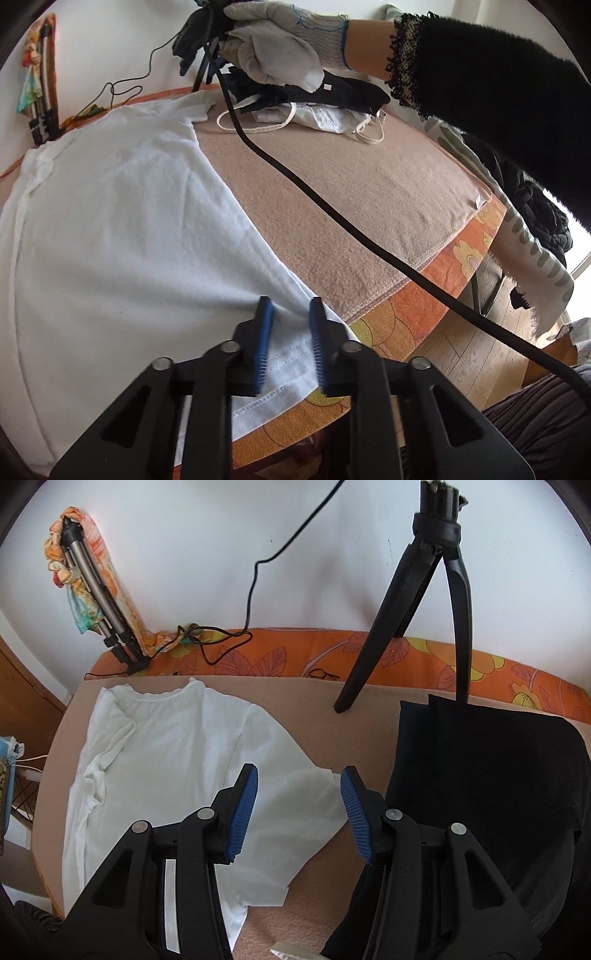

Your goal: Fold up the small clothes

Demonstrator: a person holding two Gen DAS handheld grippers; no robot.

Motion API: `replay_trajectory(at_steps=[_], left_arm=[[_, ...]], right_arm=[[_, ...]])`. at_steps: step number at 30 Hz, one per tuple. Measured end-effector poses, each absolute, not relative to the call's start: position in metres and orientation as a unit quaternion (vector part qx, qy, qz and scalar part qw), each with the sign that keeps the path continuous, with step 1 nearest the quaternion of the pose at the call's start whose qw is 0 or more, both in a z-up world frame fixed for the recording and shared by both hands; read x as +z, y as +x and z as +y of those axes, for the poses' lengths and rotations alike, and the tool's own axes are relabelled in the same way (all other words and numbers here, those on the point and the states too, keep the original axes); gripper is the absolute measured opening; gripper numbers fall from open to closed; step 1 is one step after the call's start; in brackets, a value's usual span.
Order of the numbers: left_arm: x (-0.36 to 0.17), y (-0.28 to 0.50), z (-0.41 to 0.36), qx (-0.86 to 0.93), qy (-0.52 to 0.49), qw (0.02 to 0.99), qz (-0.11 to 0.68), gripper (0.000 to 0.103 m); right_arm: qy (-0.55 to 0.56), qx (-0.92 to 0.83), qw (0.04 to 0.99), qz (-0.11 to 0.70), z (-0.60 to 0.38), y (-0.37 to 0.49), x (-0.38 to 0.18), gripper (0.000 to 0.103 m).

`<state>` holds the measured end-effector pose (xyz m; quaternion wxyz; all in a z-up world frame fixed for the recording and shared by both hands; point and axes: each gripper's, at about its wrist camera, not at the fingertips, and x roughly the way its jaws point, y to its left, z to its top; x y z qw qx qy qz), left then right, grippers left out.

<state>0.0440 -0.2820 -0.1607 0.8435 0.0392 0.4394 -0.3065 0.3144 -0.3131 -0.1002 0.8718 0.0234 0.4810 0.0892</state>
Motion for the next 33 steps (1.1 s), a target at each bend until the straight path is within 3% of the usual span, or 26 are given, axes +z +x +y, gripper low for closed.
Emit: replay_trajectory(at_steps=[6, 9, 17, 19, 21, 23, 25, 26, 28, 29, 30, 33], left_arm=[[-0.162, 0.052, -0.266, -0.309, -0.024, 0.839, 0.448, 0.000], [-0.161, 0.049, -0.259, -0.309, -0.051, 0.837, 0.450, 0.000], [-0.150, 0.039, -0.260, -0.312, -0.044, 0.842, 0.438, 0.000], [-0.150, 0.036, -0.271, -0.323, -0.027, 0.833, 0.448, 0.006], [-0.154, 0.031, -0.281, -0.328, -0.009, 0.831, 0.449, 0.034], [-0.158, 0.027, -0.295, -0.328, 0.014, 0.830, 0.450, 0.048], [-0.160, 0.020, -0.304, -0.320, 0.048, 0.841, 0.434, 0.053], [-0.160, 0.018, -0.306, -0.316, 0.053, 0.845, 0.428, 0.053], [-0.162, 0.018, -0.304, -0.302, 0.053, 0.856, 0.416, 0.035], [-0.163, 0.021, -0.300, -0.293, 0.051, 0.860, 0.415, 0.010], [-0.163, 0.027, -0.294, -0.292, 0.038, 0.859, 0.419, 0.004], [-0.163, 0.037, -0.284, -0.299, -0.008, 0.850, 0.434, 0.002]], right_arm=[[-0.008, 0.033, 0.858, 0.513, -0.312, 0.335, -0.136, 0.049], [-0.004, 0.035, 0.850, 0.525, -0.314, 0.339, -0.148, 0.056], [-0.025, 0.037, 0.850, 0.524, -0.308, 0.338, -0.155, 0.056], [-0.024, 0.039, 0.849, 0.527, -0.305, 0.337, -0.154, 0.056], [-0.020, 0.038, 0.847, 0.529, -0.306, 0.336, -0.154, 0.057], [-0.014, 0.039, 0.846, 0.531, -0.306, 0.337, -0.154, 0.058], [-0.014, 0.040, 0.845, 0.534, -0.307, 0.338, -0.155, 0.063], [-0.019, 0.040, 0.845, 0.534, -0.306, 0.339, -0.156, 0.063], [-0.031, 0.038, 0.847, 0.530, -0.301, 0.341, -0.157, 0.063], [-0.033, 0.039, 0.847, 0.528, -0.300, 0.340, -0.157, 0.063], [-0.031, 0.040, 0.848, 0.527, -0.300, 0.339, -0.157, 0.063], [-0.028, 0.043, 0.852, 0.522, -0.300, 0.337, -0.157, 0.062]])
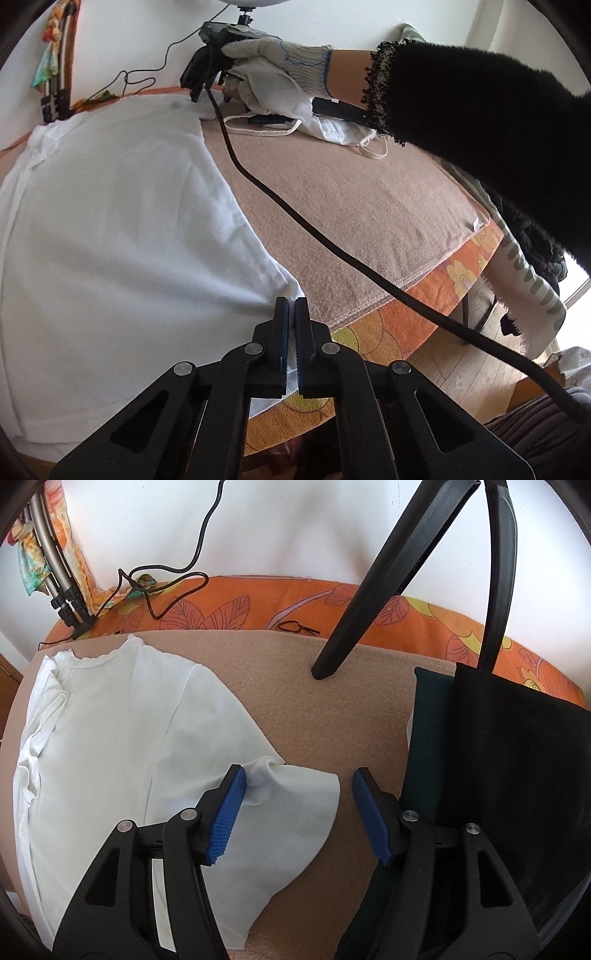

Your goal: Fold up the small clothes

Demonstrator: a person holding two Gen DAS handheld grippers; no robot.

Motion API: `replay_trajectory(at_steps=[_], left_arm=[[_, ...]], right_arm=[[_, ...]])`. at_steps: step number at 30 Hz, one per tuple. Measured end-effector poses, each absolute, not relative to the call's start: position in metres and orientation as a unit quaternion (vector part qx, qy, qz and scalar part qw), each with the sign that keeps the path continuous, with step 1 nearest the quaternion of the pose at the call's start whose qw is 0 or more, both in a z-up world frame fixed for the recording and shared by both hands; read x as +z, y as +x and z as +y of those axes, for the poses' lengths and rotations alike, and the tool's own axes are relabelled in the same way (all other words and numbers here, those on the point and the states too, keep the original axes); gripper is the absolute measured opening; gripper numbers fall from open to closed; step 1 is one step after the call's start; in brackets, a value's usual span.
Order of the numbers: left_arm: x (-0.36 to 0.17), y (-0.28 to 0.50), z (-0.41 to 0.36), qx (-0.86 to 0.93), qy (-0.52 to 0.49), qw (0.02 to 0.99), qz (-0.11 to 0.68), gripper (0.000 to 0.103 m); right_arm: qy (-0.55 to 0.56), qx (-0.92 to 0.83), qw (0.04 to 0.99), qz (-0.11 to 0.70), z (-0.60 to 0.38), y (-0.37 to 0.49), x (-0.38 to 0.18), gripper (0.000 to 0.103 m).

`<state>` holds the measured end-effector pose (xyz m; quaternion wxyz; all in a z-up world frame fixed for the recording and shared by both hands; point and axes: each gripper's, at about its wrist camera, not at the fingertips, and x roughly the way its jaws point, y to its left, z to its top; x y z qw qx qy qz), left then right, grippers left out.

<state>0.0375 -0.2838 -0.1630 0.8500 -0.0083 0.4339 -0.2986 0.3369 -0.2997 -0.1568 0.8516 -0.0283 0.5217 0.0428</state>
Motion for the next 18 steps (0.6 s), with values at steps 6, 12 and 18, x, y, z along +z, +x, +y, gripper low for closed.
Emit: replay_trajectory(at_steps=[6, 12, 18], left_arm=[[-0.157, 0.032, -0.267, -0.290, -0.048, 0.852, 0.433, 0.002], [-0.151, 0.035, -0.235, -0.275, -0.093, 0.860, 0.419, 0.002], [-0.152, 0.032, -0.210, -0.263, -0.113, 0.862, 0.417, 0.002]], right_arm=[[-0.076, 0.031, 0.853, 0.515, -0.273, 0.334, -0.148, 0.006], [-0.067, 0.027, 0.861, 0.503, -0.261, 0.331, -0.118, 0.005], [-0.058, 0.014, 0.869, 0.491, -0.240, 0.332, -0.083, 0.005]])
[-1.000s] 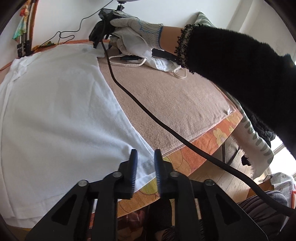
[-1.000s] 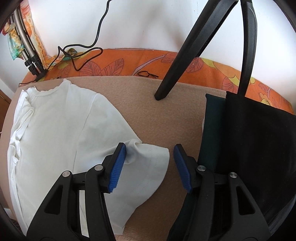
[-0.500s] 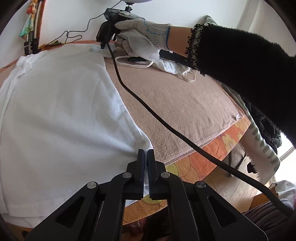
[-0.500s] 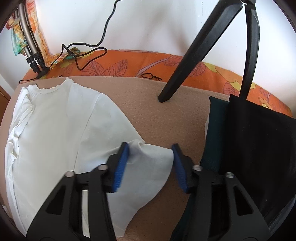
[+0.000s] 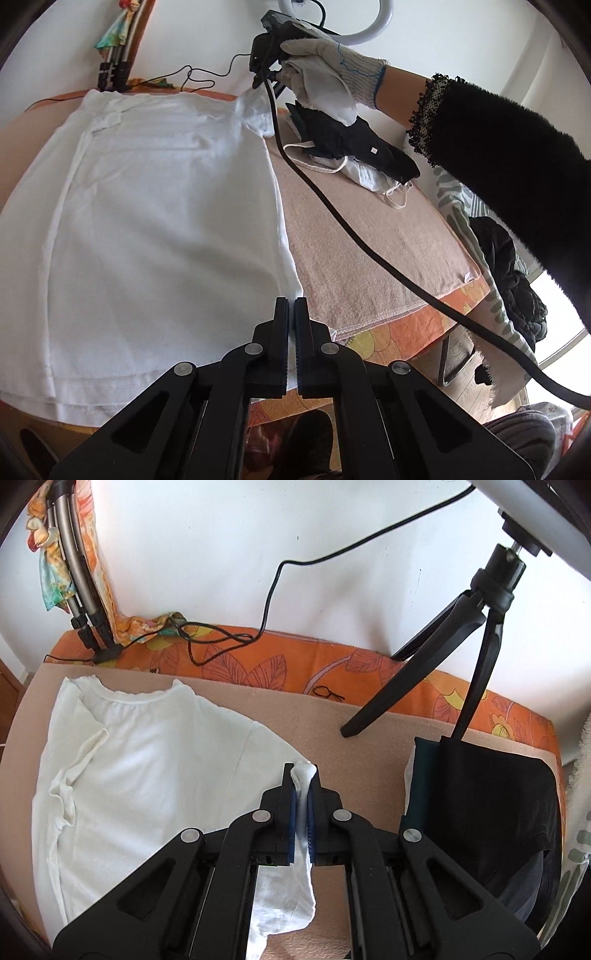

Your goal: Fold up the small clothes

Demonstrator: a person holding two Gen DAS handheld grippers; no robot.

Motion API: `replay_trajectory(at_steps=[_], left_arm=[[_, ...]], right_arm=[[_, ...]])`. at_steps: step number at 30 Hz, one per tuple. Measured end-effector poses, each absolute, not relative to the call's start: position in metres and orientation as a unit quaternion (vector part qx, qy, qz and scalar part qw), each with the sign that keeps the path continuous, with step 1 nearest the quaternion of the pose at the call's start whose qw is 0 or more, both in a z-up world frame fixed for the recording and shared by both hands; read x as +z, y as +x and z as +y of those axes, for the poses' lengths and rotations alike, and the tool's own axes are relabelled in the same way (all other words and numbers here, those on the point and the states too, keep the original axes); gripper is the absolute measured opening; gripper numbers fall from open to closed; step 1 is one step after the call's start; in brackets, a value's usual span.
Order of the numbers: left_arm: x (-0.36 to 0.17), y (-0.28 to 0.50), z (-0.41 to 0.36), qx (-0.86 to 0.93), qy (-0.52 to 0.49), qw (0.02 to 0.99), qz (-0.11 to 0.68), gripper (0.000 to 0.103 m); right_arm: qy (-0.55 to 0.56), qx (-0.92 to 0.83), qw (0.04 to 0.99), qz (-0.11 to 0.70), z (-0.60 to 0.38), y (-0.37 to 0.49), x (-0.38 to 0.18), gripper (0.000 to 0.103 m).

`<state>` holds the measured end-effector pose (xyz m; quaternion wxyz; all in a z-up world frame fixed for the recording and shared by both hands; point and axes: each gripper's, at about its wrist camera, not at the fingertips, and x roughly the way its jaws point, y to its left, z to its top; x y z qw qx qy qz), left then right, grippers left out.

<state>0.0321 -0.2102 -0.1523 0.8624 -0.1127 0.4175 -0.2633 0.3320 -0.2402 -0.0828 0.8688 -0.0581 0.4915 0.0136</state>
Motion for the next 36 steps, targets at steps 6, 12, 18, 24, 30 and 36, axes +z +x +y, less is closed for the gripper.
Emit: replay_trajectory(at_steps=[6, 12, 18, 24, 30, 36], left_arm=[[-0.149, 0.028, -0.186, -0.253, -0.129, 0.867, 0.408, 0.002], [-0.149, 0.023, -0.155, -0.238, -0.146, 0.873, 0.400, 0.002], [-0.156, 0.024, -0.123, -0.215, -0.171, 0.872, 0.405, 0.002], [-0.164, 0.027, -0.097, -0.190, -0.186, 0.873, 0.410, 0.002], [-0.170, 0.031, -0.084, -0.175, -0.183, 0.874, 0.415, 0.002], [-0.162, 0.024, -0.081, -0.181, -0.175, 0.873, 0.417, 0.007]], right_arm=[[-0.092, 0.007, 0.868, 0.488, -0.194, 0.334, -0.060, 0.005], [-0.136, 0.009, 0.864, 0.484, -0.127, 0.345, -0.052, 0.005], [-0.190, 0.009, 0.854, 0.484, -0.055, 0.355, -0.068, 0.005], [-0.220, 0.005, 0.841, 0.494, -0.004, 0.368, -0.096, 0.005], [-0.219, 0.018, 0.834, 0.506, 0.015, 0.379, -0.116, 0.005], [-0.128, 0.095, 0.865, 0.476, -0.008, 0.354, -0.071, 0.050]])
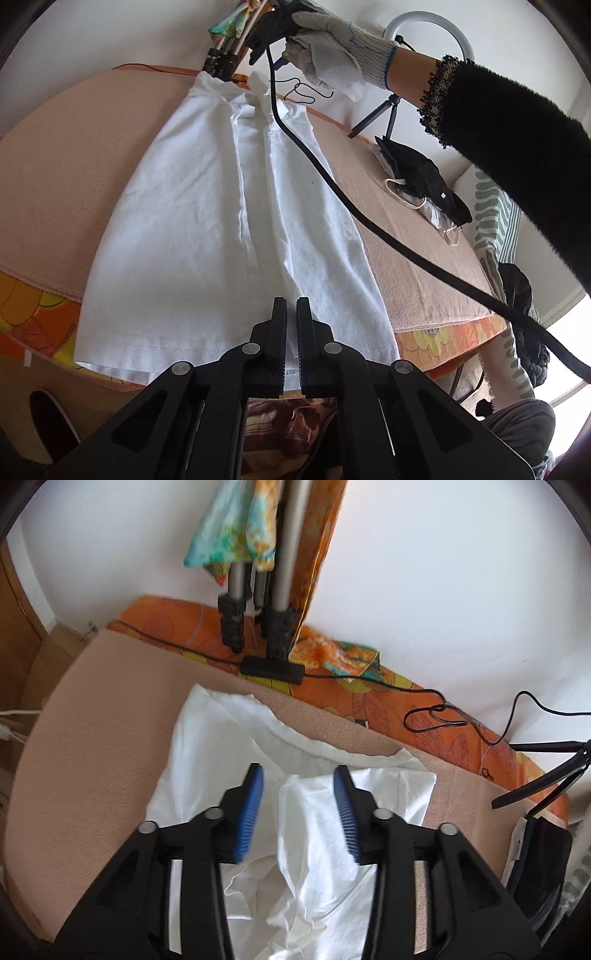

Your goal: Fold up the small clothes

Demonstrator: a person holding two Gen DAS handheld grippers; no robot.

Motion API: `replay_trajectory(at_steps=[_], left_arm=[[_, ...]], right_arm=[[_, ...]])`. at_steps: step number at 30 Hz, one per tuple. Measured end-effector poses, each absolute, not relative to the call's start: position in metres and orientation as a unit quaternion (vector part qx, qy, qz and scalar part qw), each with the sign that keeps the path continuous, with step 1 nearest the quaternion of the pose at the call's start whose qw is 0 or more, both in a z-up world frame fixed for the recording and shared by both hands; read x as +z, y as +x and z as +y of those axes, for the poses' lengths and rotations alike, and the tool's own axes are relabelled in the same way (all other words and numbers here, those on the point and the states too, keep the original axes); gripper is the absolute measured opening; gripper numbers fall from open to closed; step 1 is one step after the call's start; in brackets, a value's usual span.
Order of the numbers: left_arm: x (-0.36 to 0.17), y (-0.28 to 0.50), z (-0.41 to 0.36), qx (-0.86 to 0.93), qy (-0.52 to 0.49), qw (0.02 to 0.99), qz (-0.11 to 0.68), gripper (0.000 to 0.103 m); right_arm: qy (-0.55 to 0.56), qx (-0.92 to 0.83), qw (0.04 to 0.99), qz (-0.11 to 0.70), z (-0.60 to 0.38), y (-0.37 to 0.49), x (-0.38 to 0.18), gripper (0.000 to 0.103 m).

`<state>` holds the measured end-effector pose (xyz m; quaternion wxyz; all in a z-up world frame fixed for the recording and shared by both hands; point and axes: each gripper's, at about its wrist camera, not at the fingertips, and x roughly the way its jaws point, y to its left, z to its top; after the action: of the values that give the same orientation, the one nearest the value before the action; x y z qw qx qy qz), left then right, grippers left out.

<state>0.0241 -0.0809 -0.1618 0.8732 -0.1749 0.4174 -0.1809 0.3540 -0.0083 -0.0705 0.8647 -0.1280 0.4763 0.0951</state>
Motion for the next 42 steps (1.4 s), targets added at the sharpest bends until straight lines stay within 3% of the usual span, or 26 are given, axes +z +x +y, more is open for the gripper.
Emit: replay_trajectory(at_steps=[2, 5, 12, 15, 18, 24, 31, 38, 41, 42], left_arm=[[-0.155, 0.017, -0.081, -0.188, -0.167, 0.876, 0.412, 0.013], [-0.145, 0.007, -0.077, -0.200, -0.156, 0.880, 0.402, 0.013], [-0.120, -0.004, -0.040, -0.167, -0.100, 0.907, 0.374, 0.013], [-0.121, 0.006, -0.013, -0.137, -0.082, 0.906, 0.392, 0.019], [-0.130, 0.020, 0.019, -0.128, -0.110, 0.889, 0.426, 0.034], [-0.153, 0.040, 0.039, -0.162, -0.147, 0.844, 0.489, 0.034], [-0.163, 0.037, 0.016, -0.198, -0.121, 0.827, 0.512, 0.034], [-0.168, 0.035, 0.011, -0.208, -0.120, 0.823, 0.514, 0.031], [-0.170, 0.035, 0.011, -0.204, -0.116, 0.826, 0.512, 0.010], [-0.170, 0.036, 0.012, -0.204, -0.120, 0.826, 0.511, 0.008]], right_arm=[[-0.090, 0.113, 0.880, 0.453, -0.032, 0.335, -0.047, 0.051], [-0.027, 0.116, 0.886, 0.449, -0.078, 0.305, -0.036, 0.052], [0.006, 0.149, 0.842, 0.518, -0.097, 0.262, -0.107, 0.048], [0.015, 0.156, 0.848, 0.506, -0.092, 0.233, -0.108, 0.047], [0.016, 0.155, 0.858, 0.489, -0.098, 0.190, -0.094, 0.047], [0.028, 0.143, 0.859, 0.490, -0.135, 0.092, -0.093, 0.047], [0.072, 0.146, 0.833, 0.528, -0.167, -0.012, -0.134, 0.047], [0.086, 0.169, 0.818, 0.543, -0.163, -0.049, -0.157, 0.047], [0.073, 0.169, 0.820, 0.542, -0.156, -0.054, -0.164, 0.047], [0.061, 0.167, 0.823, 0.540, -0.152, -0.055, -0.164, 0.047]])
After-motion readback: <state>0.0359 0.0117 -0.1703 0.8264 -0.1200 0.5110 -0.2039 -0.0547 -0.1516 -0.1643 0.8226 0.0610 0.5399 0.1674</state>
